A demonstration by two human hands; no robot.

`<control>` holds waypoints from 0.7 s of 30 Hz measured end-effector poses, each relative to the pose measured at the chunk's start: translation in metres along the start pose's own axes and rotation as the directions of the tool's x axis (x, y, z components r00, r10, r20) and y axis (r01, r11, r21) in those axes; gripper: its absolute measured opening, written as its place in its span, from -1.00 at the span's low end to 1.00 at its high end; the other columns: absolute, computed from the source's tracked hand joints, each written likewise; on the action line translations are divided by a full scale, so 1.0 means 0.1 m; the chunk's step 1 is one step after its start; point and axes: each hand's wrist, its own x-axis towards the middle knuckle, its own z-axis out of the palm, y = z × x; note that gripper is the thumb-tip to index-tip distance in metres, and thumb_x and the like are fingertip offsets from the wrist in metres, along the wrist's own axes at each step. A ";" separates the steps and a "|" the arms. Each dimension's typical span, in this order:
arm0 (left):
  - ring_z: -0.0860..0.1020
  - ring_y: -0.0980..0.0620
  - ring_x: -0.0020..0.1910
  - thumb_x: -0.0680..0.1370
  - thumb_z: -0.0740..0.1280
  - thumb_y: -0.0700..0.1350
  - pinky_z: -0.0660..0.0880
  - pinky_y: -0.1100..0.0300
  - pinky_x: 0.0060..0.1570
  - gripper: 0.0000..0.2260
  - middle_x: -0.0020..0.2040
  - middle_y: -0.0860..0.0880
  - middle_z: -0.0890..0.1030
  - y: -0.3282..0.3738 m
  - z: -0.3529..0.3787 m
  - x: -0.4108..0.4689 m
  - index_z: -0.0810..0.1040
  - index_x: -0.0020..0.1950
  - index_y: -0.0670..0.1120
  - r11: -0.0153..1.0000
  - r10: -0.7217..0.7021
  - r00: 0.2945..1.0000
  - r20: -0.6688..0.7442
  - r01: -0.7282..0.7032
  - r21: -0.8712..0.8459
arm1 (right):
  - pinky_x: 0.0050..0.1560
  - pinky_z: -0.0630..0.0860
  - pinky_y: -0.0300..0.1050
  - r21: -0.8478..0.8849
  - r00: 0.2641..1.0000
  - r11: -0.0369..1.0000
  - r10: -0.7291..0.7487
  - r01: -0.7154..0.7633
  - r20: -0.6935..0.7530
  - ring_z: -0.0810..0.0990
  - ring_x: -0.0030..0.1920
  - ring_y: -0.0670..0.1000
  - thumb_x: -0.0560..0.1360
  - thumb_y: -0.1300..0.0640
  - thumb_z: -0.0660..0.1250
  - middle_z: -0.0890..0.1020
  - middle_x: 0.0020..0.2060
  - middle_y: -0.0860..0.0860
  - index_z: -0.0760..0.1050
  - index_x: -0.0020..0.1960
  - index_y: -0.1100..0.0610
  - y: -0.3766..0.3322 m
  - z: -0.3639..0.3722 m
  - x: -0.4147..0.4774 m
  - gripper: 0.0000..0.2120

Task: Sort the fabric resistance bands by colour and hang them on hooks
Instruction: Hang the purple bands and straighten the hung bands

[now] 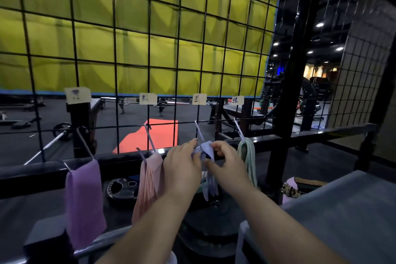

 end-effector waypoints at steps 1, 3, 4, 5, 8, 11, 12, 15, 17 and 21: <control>0.47 -0.07 0.25 0.56 0.28 -0.18 0.40 0.03 0.23 -0.66 0.20 -0.05 0.60 -0.02 0.01 0.02 0.54 0.34 -0.03 1.000 0.016 1.000 0.000 -0.016 0.012 | 0.02 0.39 -0.37 0.018 1.000 1.000 0.000 0.001 -0.010 0.49 0.11 -0.19 0.50 0.08 0.40 0.51 0.08 -0.16 0.47 0.10 -0.14 -0.01 0.00 0.01 -0.77; 0.51 -0.07 0.19 0.55 0.30 -0.17 0.44 0.02 0.18 -0.69 0.15 -0.04 0.63 -0.03 0.01 0.03 0.58 0.28 -0.02 0.999 0.041 0.999 -0.006 -0.040 0.018 | -0.05 0.40 -0.40 0.011 0.999 1.000 -0.001 0.001 -0.044 0.52 0.06 -0.20 0.53 0.08 0.37 0.53 0.05 -0.12 0.48 0.05 -0.14 0.00 0.00 0.05 -0.83; 0.53 -0.06 0.16 0.54 0.31 -0.17 0.46 0.02 0.15 -0.70 0.13 -0.03 0.64 -0.04 0.02 0.04 0.60 0.26 -0.02 0.998 0.056 0.998 -0.010 -0.056 0.010 | -0.07 0.40 -0.43 -0.006 0.998 1.000 -0.009 0.009 -0.058 0.51 0.04 -0.22 0.54 0.08 0.36 0.53 0.03 -0.10 0.51 0.04 -0.12 0.00 0.00 0.06 -0.87; 0.55 -0.05 0.12 0.54 0.31 -0.16 0.47 0.02 0.12 -0.72 0.09 -0.01 0.65 -0.05 0.02 0.04 0.61 0.23 0.00 0.998 0.070 0.997 -0.012 -0.070 -0.006 | -0.09 0.38 -0.46 -0.024 0.997 0.999 -0.025 0.023 -0.067 0.50 0.01 -0.24 0.54 0.09 0.35 0.54 0.01 -0.09 0.53 0.02 -0.09 0.00 0.00 0.07 -0.90; 0.55 -0.05 -0.04 0.54 0.30 -0.17 0.48 0.07 -0.04 -0.78 -0.07 0.01 0.65 -0.07 0.03 0.04 0.64 0.12 0.02 0.993 0.109 0.994 -0.011 -0.110 -0.038 | -0.08 0.33 -0.48 -0.070 0.993 0.993 -0.101 0.096 -0.067 0.44 0.04 -0.27 0.55 0.13 0.33 0.57 -0.07 -0.14 0.60 -0.10 0.06 -0.01 -0.02 0.10 -0.92; 0.52 0.01 -0.02 0.55 0.29 -0.18 0.42 0.16 -0.04 -0.78 -0.01 0.03 0.62 -0.05 0.03 0.04 0.63 0.15 0.00 0.991 0.110 0.994 -0.005 -0.110 -0.078 | -0.06 0.28 -0.50 -0.129 0.989 0.983 -0.138 0.130 -0.050 0.42 0.03 -0.29 0.55 0.11 0.34 0.58 -0.09 -0.07 0.60 -0.12 0.05 -0.01 -0.04 0.14 -0.90; 0.51 0.07 -0.04 0.56 0.29 -0.19 0.39 0.26 -0.04 -0.77 0.01 0.05 0.59 -0.03 0.03 0.04 0.63 0.16 0.00 0.989 0.096 0.995 0.003 -0.095 -0.114 | -0.07 0.28 -0.51 -0.148 0.989 0.980 -0.142 0.133 -0.050 0.42 0.01 -0.29 0.54 0.11 0.34 0.57 -0.09 -0.05 0.60 -0.12 0.04 -0.01 -0.05 0.15 -0.90; 0.45 0.24 -0.22 0.56 0.31 -0.23 0.30 0.54 -0.16 -0.78 0.08 0.07 0.51 0.02 0.03 0.05 0.62 0.14 -0.01 0.974 0.035 0.999 0.026 -0.029 -0.225 | -0.11 0.30 -0.49 -0.180 0.990 0.977 -0.125 0.113 -0.061 0.45 -0.01 -0.26 0.53 0.11 0.35 0.54 -0.09 -0.02 0.60 -0.12 0.07 -0.02 -0.06 0.18 -0.91; 0.45 0.25 -0.27 0.56 0.31 -0.24 0.30 0.57 -0.19 -0.78 0.10 0.08 0.50 0.02 0.03 0.05 0.62 0.14 -0.02 0.964 0.005 0.999 0.035 0.004 -0.266 | -0.13 0.30 -0.49 -0.217 0.989 0.969 -0.134 0.118 -0.060 0.44 -0.05 -0.22 0.53 0.10 0.35 0.52 -0.10 -0.01 0.59 -0.14 0.08 -0.05 -0.07 0.19 -0.90; 0.48 0.24 -0.25 0.53 0.32 -0.28 0.32 0.57 -0.23 -0.75 0.07 0.05 0.52 0.05 0.06 0.02 0.63 0.12 -0.02 0.939 -0.064 0.998 0.022 0.068 -0.337 | -0.18 0.27 -0.49 -0.298 0.989 0.948 -0.135 0.110 -0.065 0.39 -0.14 -0.18 0.54 0.05 0.33 0.51 -0.15 -0.03 0.54 -0.19 0.10 -0.11 -0.06 0.21 -0.83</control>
